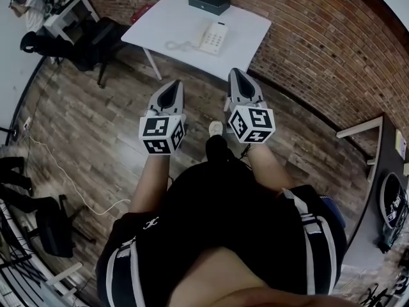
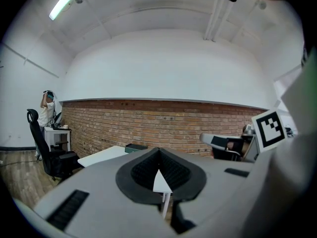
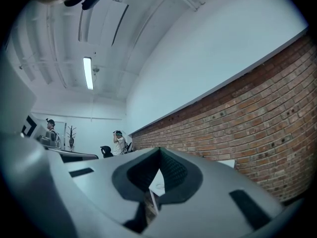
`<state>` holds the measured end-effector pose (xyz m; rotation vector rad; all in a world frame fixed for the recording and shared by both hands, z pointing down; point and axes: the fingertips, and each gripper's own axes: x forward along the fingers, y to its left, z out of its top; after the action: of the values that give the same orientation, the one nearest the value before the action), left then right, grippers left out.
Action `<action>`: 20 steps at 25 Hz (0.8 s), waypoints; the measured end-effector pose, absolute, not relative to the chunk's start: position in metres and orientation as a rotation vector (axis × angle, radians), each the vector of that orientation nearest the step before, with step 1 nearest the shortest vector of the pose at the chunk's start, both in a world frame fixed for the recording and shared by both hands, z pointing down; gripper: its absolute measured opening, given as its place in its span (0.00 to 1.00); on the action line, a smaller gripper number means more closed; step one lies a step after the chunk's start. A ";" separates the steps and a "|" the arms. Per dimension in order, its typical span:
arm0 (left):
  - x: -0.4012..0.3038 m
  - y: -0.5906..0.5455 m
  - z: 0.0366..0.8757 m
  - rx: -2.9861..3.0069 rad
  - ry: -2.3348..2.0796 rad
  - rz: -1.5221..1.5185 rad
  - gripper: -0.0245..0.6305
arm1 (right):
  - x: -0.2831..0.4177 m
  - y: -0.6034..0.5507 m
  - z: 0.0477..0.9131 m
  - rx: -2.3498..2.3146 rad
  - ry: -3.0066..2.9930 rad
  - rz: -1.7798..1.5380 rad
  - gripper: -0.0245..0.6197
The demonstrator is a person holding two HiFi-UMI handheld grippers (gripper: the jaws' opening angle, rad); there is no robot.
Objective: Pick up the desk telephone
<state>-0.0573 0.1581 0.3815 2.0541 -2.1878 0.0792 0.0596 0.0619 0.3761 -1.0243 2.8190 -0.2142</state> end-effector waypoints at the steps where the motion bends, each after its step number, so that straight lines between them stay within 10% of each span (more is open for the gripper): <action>1: -0.061 0.151 0.383 2.054 -2.188 0.081 0.04 | 0.056 0.055 0.377 -1.026 2.819 -0.215 0.04; 20: -0.148 -0.025 0.401 2.011 -2.100 0.080 0.04 | -0.021 -0.122 0.404 -1.080 2.830 -0.348 0.04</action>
<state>-0.1481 -0.0254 0.4005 2.0107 -2.0997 0.0804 -0.0212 -0.1223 0.4037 -1.0803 2.8304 -0.3476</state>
